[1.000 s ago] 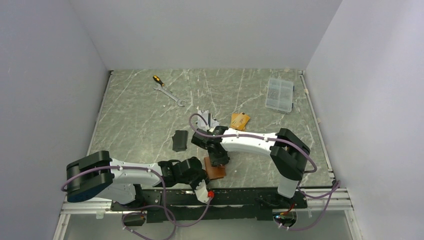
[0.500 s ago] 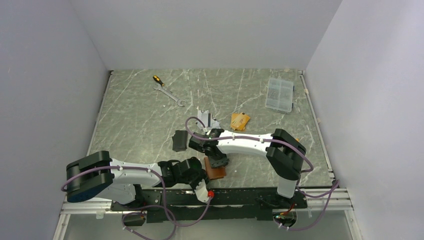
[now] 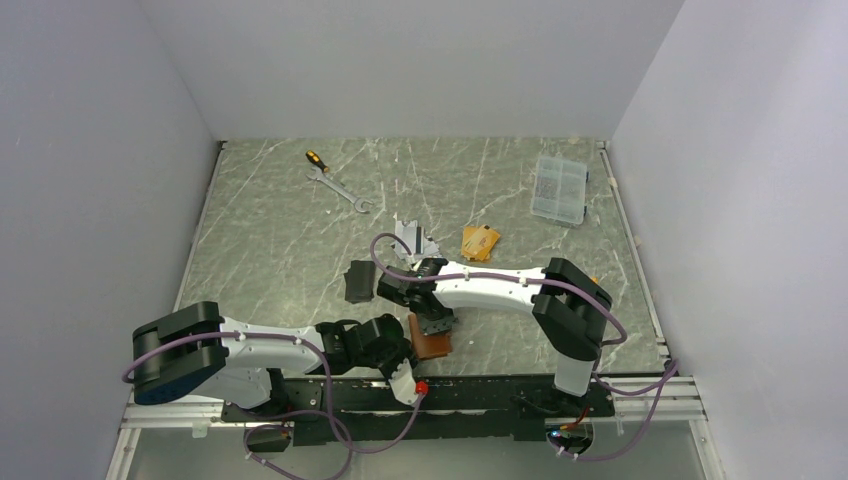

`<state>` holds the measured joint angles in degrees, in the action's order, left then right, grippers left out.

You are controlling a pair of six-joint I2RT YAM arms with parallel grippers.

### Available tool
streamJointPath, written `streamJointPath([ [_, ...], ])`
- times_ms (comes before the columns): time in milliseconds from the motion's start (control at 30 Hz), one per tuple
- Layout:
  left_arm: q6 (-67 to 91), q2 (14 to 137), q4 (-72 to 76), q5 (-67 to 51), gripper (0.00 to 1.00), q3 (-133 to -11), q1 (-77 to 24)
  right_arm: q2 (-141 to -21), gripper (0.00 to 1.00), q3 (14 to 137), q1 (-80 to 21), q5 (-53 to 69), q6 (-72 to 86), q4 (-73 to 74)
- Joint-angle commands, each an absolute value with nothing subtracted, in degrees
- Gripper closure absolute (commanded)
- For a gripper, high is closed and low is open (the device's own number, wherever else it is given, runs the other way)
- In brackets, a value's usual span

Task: Put the credit cards into the card holder
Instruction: Close the card holder at the center of the board.

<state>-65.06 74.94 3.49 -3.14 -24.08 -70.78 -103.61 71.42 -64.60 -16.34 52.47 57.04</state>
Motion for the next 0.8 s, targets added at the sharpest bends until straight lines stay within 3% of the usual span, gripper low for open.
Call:
streamJointPath([
  [0,-63.9,74.8,0.3,-3.4,0.86,-24.2,-70.5,-102.2,1.0,73.2,-64.8,-17.9,53.6,59.5],
  [767,-64.5,76.9,-2.2,-4.0,0.86,-26.1,-70.0,-96.2,1.0,65.7,-62.4,-10.8,52.9,46.6],
])
